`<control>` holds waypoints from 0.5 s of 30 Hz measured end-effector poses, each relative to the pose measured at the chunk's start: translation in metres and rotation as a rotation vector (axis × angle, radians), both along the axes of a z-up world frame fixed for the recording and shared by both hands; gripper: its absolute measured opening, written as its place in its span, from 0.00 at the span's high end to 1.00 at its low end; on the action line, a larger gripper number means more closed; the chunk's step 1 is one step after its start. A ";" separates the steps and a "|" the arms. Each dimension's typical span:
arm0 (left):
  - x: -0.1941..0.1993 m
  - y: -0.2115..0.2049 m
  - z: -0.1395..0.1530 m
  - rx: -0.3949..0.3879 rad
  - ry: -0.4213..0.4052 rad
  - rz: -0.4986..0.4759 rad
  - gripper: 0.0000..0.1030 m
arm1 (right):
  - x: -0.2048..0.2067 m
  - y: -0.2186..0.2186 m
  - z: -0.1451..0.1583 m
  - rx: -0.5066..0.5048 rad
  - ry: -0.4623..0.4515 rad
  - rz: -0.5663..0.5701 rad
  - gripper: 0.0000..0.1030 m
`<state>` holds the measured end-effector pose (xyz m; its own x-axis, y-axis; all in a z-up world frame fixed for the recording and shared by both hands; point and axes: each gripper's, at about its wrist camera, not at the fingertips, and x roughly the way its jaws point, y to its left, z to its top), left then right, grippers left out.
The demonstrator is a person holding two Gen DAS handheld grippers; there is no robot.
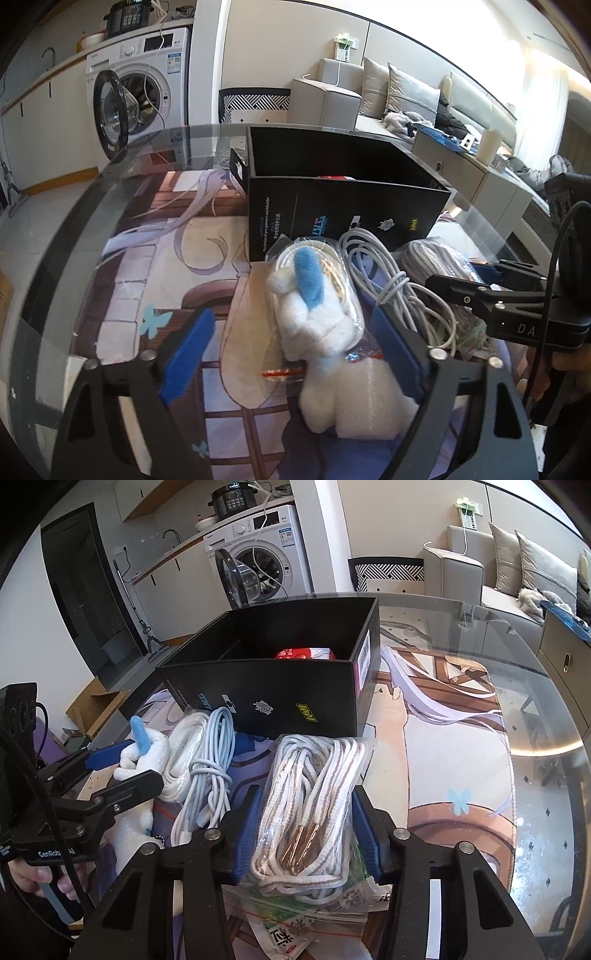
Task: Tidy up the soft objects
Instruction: 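Grasp the white plush bunny with the left tool while the right tool holds the cord bag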
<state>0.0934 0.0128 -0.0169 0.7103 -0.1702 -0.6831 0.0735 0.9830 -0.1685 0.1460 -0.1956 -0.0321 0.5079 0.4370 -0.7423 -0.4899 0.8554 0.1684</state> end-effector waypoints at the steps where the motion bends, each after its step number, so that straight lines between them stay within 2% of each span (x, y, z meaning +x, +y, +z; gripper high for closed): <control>1: 0.000 0.000 0.000 -0.004 0.000 -0.006 0.22 | 0.000 -0.001 0.001 0.004 0.000 0.001 0.53; 5: -0.003 -0.004 0.003 0.002 -0.005 -0.032 0.34 | -0.002 -0.003 0.004 0.008 -0.010 0.002 0.53; 10: -0.004 -0.007 0.004 -0.016 -0.005 -0.057 0.56 | -0.003 -0.004 0.007 0.013 -0.016 0.004 0.53; 12: -0.004 -0.008 0.005 -0.013 -0.007 -0.055 0.62 | -0.004 -0.005 0.008 0.015 -0.018 0.003 0.53; 14: -0.006 -0.006 0.007 -0.030 -0.018 -0.056 0.73 | -0.004 -0.005 0.009 0.017 -0.020 0.004 0.54; 15: -0.006 -0.005 0.008 -0.033 -0.021 -0.057 0.74 | -0.005 -0.006 0.010 0.019 -0.022 0.003 0.53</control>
<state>0.0870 0.0078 -0.0087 0.7129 -0.2328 -0.6615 0.1332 0.9711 -0.1983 0.1411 -0.2014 -0.0224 0.5228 0.4523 -0.7226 -0.4965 0.8506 0.1731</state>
